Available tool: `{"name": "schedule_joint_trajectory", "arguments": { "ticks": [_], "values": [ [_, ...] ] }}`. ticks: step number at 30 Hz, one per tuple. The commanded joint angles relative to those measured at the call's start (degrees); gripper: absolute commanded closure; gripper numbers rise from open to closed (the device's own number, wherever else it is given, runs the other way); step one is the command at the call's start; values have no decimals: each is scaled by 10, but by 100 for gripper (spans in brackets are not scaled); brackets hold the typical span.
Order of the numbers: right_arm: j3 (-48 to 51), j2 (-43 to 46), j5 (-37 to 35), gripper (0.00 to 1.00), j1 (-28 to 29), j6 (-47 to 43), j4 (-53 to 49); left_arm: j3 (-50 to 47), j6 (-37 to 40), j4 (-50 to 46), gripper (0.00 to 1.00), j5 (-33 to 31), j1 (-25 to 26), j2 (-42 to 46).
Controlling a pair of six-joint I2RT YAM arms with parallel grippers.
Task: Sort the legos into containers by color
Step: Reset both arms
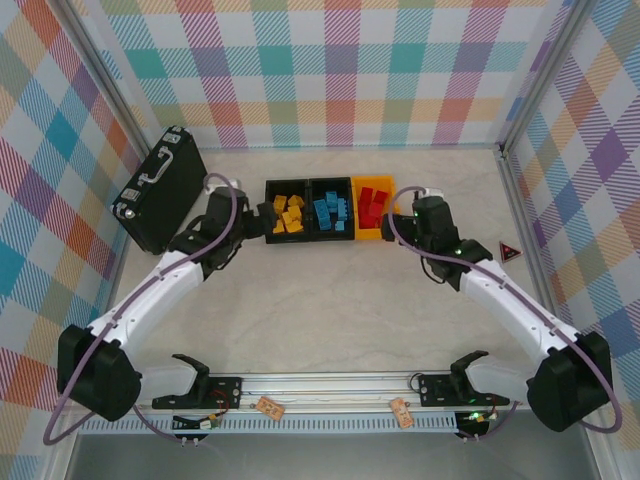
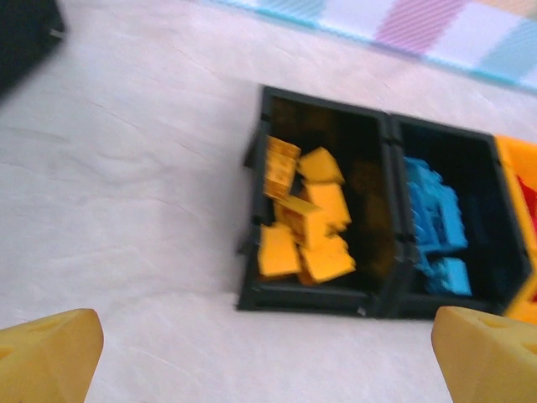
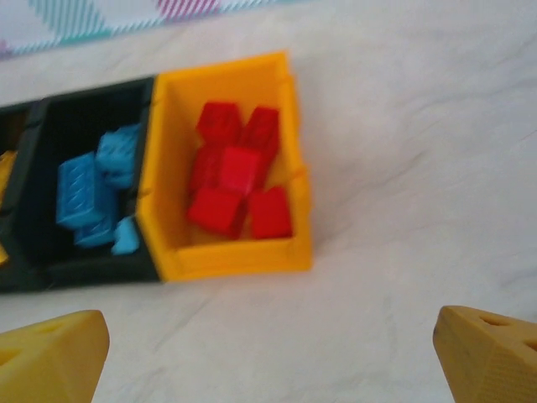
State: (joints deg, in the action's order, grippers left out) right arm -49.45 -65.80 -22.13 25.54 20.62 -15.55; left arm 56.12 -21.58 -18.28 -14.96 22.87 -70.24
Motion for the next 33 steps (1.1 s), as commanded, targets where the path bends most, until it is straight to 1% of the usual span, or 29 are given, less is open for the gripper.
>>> {"name": "schedule_joint_trajectory", "arguments": {
  "ticks": [1, 4, 6, 7, 8, 9, 12, 13, 14, 17, 20, 22, 23, 24, 25, 26, 27, 28, 30, 31, 33],
  "values": [
    [49, 32, -101, 1, -32, -64, 108, -36, 42, 54, 0, -54, -20, 19],
    [109, 56, -121, 1, -66, -97, 181, -77, 80, 91, 0, -105, -20, 41],
    [150, 68, -130, 1, -84, -115, 233, -126, 109, 145, 0, -151, -21, 64],
    [169, 71, -131, 1, -93, -123, 259, -145, 119, 171, 0, -164, -24, 74],
    [182, 70, -132, 1, -102, -126, 273, -164, 134, 193, 0, -163, -29, 83],
    [190, 66, -133, 1, -109, -126, 284, -176, 142, 209, 0, -168, -34, 85],
    [204, 22, -139, 1, -123, -131, 312, -207, 159, 261, 0, -217, -55, 61],
    [209, 3, -138, 1, -126, -140, 334, -218, 160, 284, 0, -239, -65, 47],
    [217, -15, -138, 1, -128, -149, 361, -237, 164, 326, 0, -240, -79, 35],
    [248, -58, -112, 1, -142, -164, 448, -291, 180, 449, 0, -204, -109, 6],
    [279, -104, -79, 1, -155, -176, 555, -325, 190, 553, 0, -177, -123, -31],
    [287, -129, -73, 1, -157, -190, 606, -331, 215, 604, 0, -167, -124, -54],
    [290, -137, -48, 1, -161, -198, 626, -318, 212, 571, 0, -157, -126, -53],
    [293, -151, -34, 1, -166, -203, 651, -316, 216, 575, 0, -136, -130, -54],
    [292, -169, -23, 1, -172, -198, 656, -327, 230, 608, 0, -119, -130, -56],
    [293, -191, -6, 1, -178, -203, 692, -352, 228, 693, 0, -101, -134, -61],
    [290, -189, 16, 1, -179, -209, 677, -372, 204, 766, 0, -91, -142, -77],
    [283, -182, 42, 1, -184, -207, 649, -384, 180, 817, 0, -86, -152, -97],
    [291, -189, 77, 1, -200, -202, 672, -386, 162, 850, 0, -96, -153, -133],
    [292, -189, 100, 1, -206, -202, 667, -390, 165, 859, 0, -75, -150, -135],
    [294, -223, 108, 1, -209, -203, 702, -387, 163, 825, 0, -65, -138, -117]
  ]
}}
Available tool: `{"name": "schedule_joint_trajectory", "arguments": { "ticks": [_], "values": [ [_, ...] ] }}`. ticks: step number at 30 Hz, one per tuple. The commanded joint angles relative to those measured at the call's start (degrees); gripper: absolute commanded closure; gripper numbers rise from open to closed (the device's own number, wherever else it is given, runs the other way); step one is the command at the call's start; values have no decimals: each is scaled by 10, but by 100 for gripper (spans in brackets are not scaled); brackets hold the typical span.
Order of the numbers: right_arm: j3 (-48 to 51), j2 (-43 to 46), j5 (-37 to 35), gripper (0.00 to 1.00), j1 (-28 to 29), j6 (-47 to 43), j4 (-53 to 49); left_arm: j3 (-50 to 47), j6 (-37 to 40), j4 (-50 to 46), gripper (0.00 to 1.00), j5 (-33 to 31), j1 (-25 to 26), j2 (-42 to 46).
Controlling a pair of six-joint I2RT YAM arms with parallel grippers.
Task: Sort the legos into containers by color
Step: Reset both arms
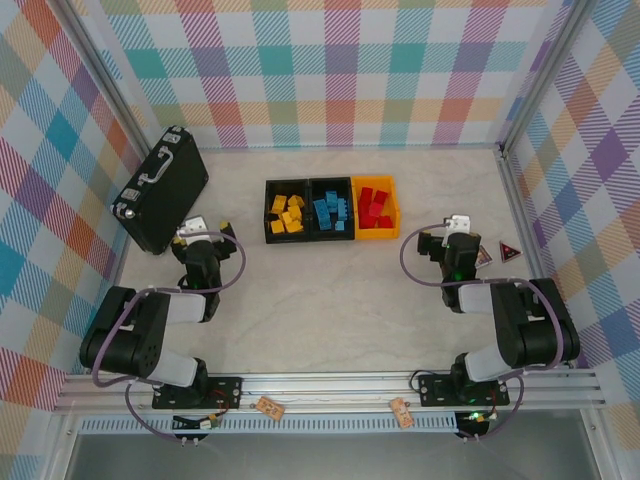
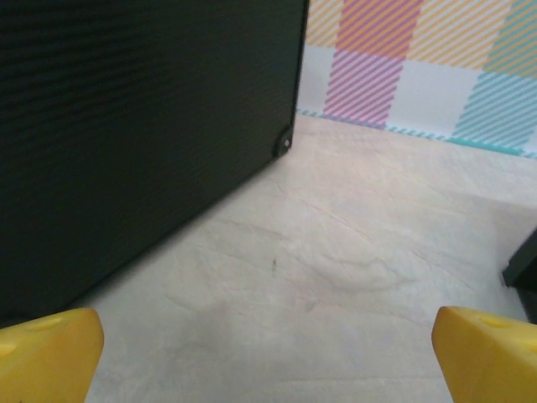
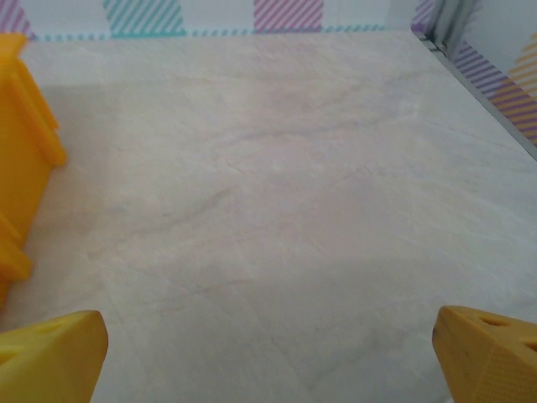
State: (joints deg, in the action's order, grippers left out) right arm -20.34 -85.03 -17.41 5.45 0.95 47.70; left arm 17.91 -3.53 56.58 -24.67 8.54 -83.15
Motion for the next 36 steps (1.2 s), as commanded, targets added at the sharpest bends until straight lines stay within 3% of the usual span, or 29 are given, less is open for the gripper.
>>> {"name": "schedule_joint_trajectory", "arguments": {
  "ticks": [1, 2, 5, 7, 10, 17, 20, 25, 36],
  "values": [
    [2, -42, 58, 1, -8, -15, 93, 1, -16, 39, 0, 31, 13, 31],
    [-5, -25, 62, 1, -8, -7, 42, 8, 0, -13, 0, 29, 23, 64],
    [1, -35, 63, 1, -8, -10, 72, 68, 56, -273, 0, 13, 38, 178],
    [-4, -32, 65, 1, -8, -10, 60, 56, 76, -322, 0, -28, 37, 219],
    [-6, -32, 65, 1, -8, -10, 55, -6, 63, -248, 0, -39, 24, 222],
    [-5, -31, 62, 1, -8, -9, 56, -25, 78, 79, 0, -1, 26, -50],
    [-9, -32, 63, 1, -9, -7, 48, -24, 89, 120, 1, 19, 27, -93],
    [-9, -32, 64, 1, -9, -6, 48, 29, 59, -15, 0, 26, 11, -75],
    [-26, -31, 119, 1, -37, 6, 13, 42, 44, -39, 0, 48, -8, -75]
  ]
}}
